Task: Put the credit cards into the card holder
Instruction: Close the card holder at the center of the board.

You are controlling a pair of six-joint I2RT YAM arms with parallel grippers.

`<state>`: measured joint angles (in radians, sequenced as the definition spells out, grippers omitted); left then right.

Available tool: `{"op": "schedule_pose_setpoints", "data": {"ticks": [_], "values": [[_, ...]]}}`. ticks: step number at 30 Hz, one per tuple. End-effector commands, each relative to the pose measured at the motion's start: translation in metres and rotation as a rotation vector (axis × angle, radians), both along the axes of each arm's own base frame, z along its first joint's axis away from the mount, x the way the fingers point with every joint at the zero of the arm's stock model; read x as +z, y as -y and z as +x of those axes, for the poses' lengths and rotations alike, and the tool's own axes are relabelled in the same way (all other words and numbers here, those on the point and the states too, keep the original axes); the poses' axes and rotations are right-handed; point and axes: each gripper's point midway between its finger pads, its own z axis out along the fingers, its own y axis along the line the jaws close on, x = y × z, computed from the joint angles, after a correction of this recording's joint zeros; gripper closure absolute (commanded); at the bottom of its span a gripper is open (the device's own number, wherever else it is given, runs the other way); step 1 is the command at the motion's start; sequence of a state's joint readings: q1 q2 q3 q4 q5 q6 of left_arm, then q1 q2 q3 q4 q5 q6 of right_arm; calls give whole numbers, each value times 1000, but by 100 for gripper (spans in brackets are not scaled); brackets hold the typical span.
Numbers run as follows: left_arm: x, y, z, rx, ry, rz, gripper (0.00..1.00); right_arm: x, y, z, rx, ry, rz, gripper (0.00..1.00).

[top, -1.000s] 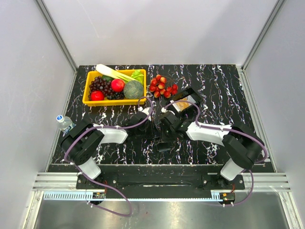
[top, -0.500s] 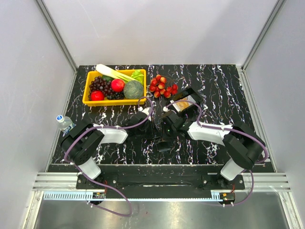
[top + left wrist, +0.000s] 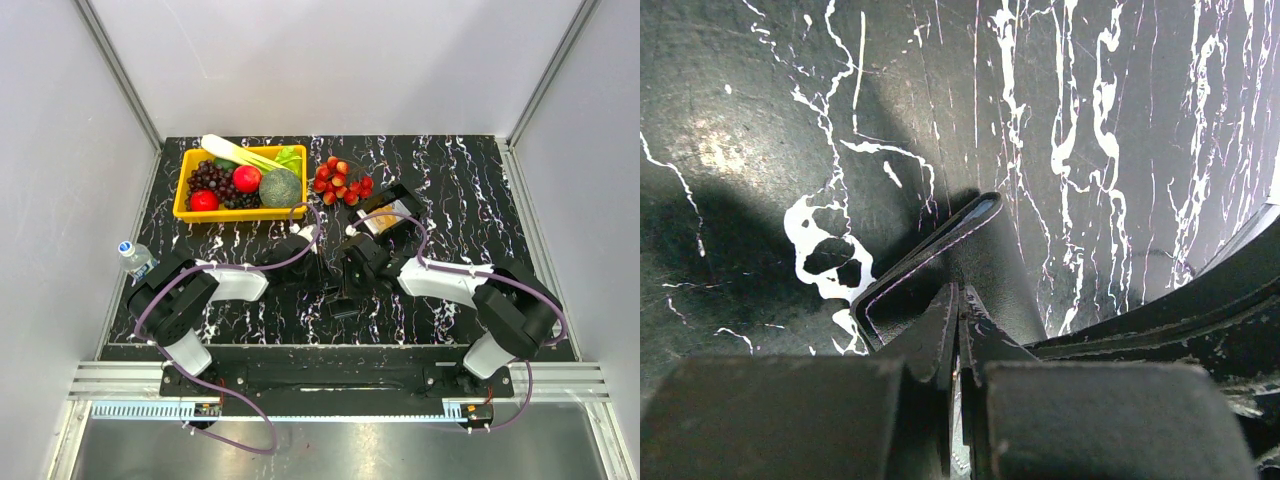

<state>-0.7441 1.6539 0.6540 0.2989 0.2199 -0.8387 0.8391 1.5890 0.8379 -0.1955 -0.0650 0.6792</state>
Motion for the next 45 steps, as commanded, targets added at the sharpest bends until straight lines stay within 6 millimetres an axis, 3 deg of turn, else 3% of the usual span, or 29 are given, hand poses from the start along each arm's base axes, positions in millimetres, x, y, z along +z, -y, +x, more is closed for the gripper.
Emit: {"op": "schedule_pose_setpoints", "data": {"ticks": [1, 6, 13, 29, 34, 41, 45], "values": [[-31, -20, -13, 11, -50, 126, 99, -4, 15, -2, -28, -10, -36, 100], [-30, -20, -12, 13, -48, 123, 99, -13, 14, -3, -23, -28, -35, 100], [-29, -20, -13, 8, -48, 123, 99, -11, 8, 7, -18, -8, -29, 100], [-29, -19, -14, -1, -48, 117, 100, -36, 21, 14, -11, -48, -112, 100], [-16, -21, -12, 15, -11, 97, 100, -50, 30, 12, -11, -69, -177, 100], [6, -31, -7, 51, 64, 93, 100, -57, 35, 13, -19, -79, -212, 100], [12, -27, -11, 13, 97, 64, 100, -60, 37, 11, -18, -87, -222, 100]]}}
